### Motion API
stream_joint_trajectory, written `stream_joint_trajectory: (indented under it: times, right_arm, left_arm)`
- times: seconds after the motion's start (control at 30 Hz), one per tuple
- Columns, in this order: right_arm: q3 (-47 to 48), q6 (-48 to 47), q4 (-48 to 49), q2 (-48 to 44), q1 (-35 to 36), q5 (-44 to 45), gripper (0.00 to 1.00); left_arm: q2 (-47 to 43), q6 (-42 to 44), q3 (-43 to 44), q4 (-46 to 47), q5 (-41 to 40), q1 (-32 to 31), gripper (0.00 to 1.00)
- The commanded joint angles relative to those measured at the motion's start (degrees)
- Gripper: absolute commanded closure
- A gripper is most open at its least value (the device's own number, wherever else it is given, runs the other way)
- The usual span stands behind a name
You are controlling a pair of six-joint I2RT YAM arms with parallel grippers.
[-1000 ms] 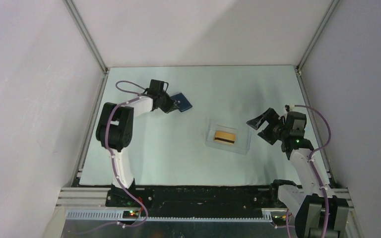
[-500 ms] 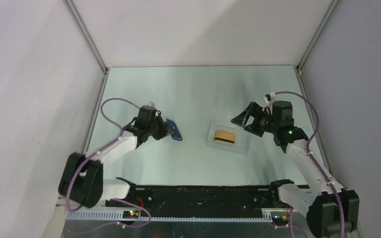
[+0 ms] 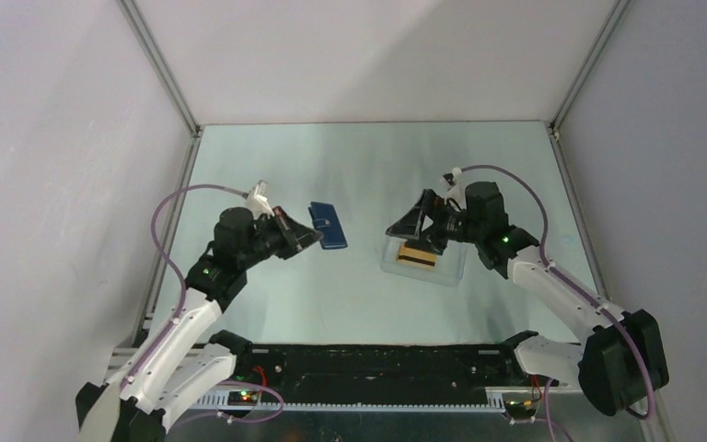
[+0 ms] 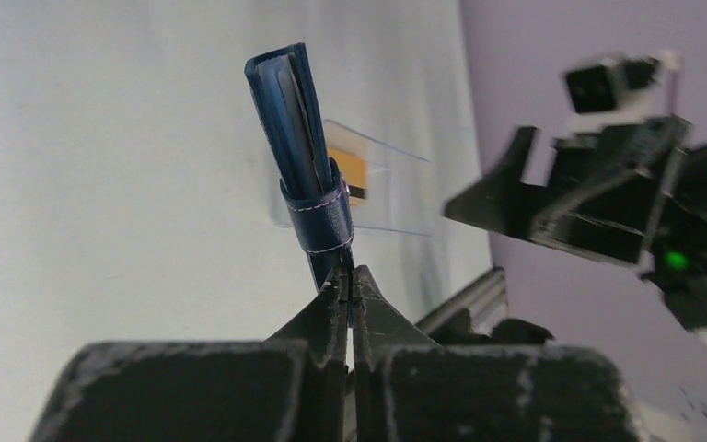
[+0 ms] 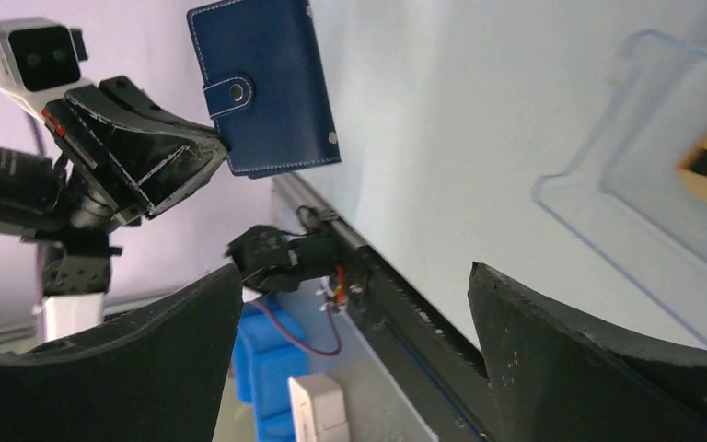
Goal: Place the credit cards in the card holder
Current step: Open the card holder.
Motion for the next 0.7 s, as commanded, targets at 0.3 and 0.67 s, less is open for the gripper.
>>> stream_joint_trajectory:
  times: [0.3,0.67]
  right_arm:
    - [3.0,21.4,37.3,5.4,5.5,-16.0,0.04]
    - [4.4,29.5,56.6,9.0,10.2,-17.7,0.34]
  left_arm:
    - [0.2,-4.8,11.5,14.6,18.6,-5.7,1.00]
    - [0.1,-8.4,11.0,18.4,20.1,-7.5,1.00]
